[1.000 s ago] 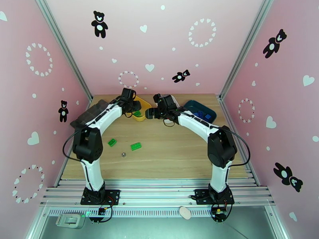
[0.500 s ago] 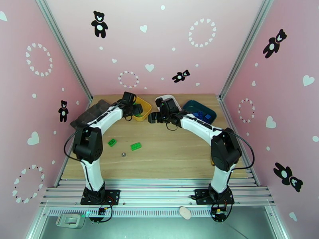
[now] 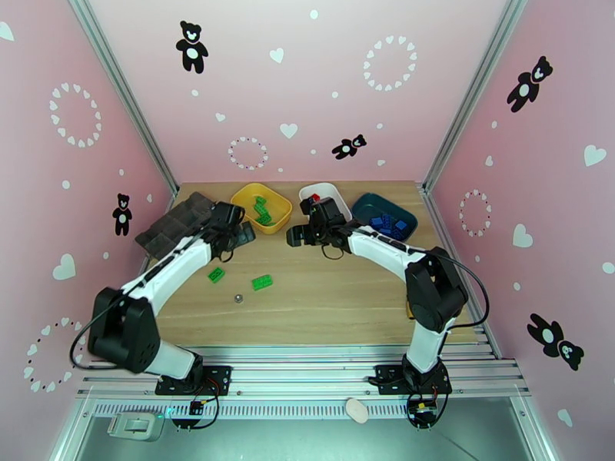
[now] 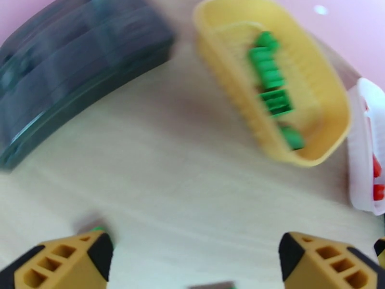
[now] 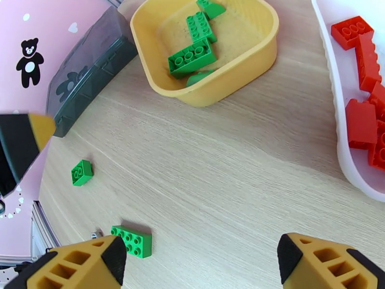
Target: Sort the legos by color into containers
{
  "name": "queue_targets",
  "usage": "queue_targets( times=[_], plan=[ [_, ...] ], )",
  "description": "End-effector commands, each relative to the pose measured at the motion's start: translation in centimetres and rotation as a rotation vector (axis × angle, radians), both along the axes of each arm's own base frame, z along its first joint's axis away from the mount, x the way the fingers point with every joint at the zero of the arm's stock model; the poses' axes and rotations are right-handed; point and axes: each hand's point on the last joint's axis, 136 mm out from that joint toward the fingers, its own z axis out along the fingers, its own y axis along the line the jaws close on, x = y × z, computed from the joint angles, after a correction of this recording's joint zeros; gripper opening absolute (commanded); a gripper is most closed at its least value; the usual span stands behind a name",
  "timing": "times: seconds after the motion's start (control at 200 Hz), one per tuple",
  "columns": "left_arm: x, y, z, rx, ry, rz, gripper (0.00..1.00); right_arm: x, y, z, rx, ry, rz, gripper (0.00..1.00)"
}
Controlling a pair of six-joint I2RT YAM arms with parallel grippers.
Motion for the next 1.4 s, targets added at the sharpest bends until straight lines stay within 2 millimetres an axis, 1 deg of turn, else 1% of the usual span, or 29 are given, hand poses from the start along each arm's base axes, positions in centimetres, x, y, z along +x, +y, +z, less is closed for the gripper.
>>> queue_targets(
  times=[0.0,0.12,0.185,0.245,0.255,0.28,0.44,0.546,0.686,0.826,1.141,1.276,1.396],
  plan=[
    [-2.8,2.5,-0.6,-0.019,0.005,0.147,0.98,-0.9,1.2,1.5,0.036,-0.040,0.023,0.89],
    [-5.2,4.0,-2.5,-0.031,0.034,0.233,0.99,-2.1,2.8,0.3,0.008,-0.032,0.062,0.89],
    [-6.2,4.4,-3.5,-0.031,0.051,0.261,0.98,-2.7,3.6,-0.4,-0.010,-0.030,0.082,0.89],
    [-6.3,4.4,-3.9,-0.048,0.050,0.273,0.98,-3.1,4.2,-0.8,-0.018,-0.028,0.094,0.89],
    [-6.9,4.5,-4.8,-0.040,0.073,0.276,0.98,-3.2,4.4,-0.8,-0.018,-0.028,0.097,0.89],
    [-7.2,4.6,-5.5,-0.039,0.090,0.278,0.98,-3.5,4.7,-1.0,-0.021,-0.025,0.105,0.89],
    [-7.7,4.8,-7.5,-0.039,0.138,0.311,0.99,-4.5,5.9,-2.0,-0.033,-0.015,0.133,0.89],
    [-7.9,5.4,-8.8,-0.059,0.150,0.354,0.98,-4.6,5.9,-2.6,-0.040,-0.003,0.131,0.88],
    [-7.8,6.3,-10.6,-0.137,0.157,0.398,0.98,-4.6,5.9,-2.7,-0.042,-0.001,0.129,0.88],
    [-7.2,6.6,-11.2,-0.157,0.157,0.402,0.95,-4.5,5.9,-2.7,-0.045,-0.002,0.128,0.88],
    [-5.2,6.1,-10.0,-0.162,0.123,0.364,0.92,-4.2,6.3,-3.2,-0.046,0.011,0.130,0.88],
    [-4.7,6.2,-10.7,-0.132,0.162,0.362,0.88,-4.1,6.5,-3.1,-0.046,0.010,0.130,0.87],
    [-4.8,6.7,-11.9,-0.098,0.193,0.376,0.85,-4.0,6.3,-2.8,-0.050,0.001,0.125,0.87]
  ],
)
